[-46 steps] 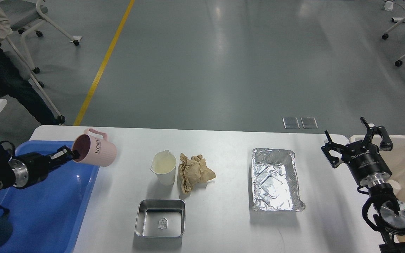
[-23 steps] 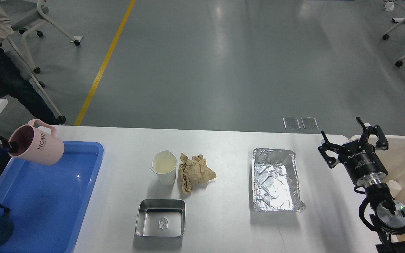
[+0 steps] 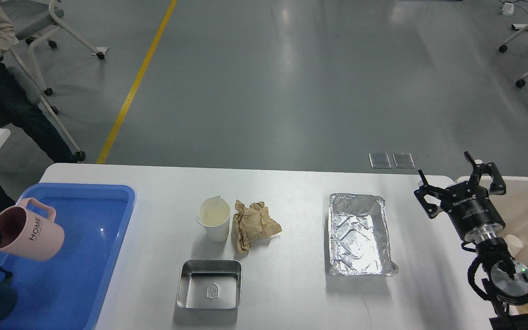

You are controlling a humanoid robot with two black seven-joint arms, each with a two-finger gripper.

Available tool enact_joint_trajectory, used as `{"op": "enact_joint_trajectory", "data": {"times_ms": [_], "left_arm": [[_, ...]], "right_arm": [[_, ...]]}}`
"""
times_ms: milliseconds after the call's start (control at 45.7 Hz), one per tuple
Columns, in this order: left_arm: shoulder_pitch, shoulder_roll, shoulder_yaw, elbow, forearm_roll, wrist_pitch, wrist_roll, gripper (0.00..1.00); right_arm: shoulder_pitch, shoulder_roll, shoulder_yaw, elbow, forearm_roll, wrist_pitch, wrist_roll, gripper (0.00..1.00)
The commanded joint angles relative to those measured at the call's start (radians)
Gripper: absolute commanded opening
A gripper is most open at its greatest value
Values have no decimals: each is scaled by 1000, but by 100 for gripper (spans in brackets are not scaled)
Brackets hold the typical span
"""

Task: Tidy desktop
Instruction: 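Lift the pink mug with the left gripper and place it in the blue tray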

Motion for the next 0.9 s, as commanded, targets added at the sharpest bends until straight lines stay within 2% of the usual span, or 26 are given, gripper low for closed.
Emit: {"op": "enact_joint_trajectory", "data": {"times_ms": [0, 263, 876], "left_arm": [[77, -51, -1, 2, 15, 57, 1, 1], [149, -101, 1, 10, 36, 132, 1, 0], [227, -144, 2, 25, 53, 179, 1, 1]], "right_arm": [[-3, 0, -1, 0, 0, 0, 0, 100], [-6, 1, -1, 0, 0, 2, 0, 100], [-11, 3, 1, 0, 0, 2, 0, 100]]}}
